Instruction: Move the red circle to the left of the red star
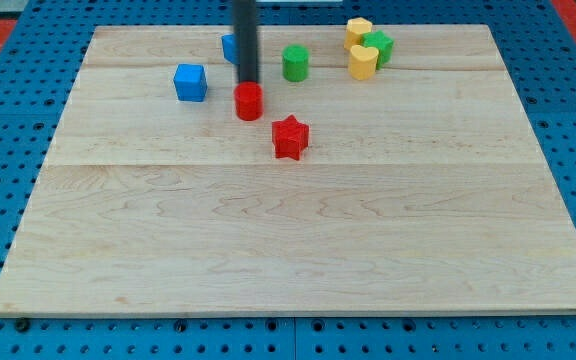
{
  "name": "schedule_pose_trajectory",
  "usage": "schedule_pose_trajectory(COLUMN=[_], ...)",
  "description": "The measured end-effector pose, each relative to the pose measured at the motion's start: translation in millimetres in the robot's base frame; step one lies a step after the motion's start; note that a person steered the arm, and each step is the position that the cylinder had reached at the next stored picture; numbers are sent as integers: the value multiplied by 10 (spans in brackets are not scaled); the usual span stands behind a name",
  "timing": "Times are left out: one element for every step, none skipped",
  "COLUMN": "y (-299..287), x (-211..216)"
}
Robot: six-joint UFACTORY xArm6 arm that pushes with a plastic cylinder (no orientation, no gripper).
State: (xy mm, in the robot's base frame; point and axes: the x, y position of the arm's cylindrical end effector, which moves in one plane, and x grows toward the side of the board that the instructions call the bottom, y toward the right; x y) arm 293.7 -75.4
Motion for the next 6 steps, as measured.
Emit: schedule_pose_trajectory(y=[264, 893, 1142, 547, 392, 144], x=[-106, -137, -359, -671, -1016, -386])
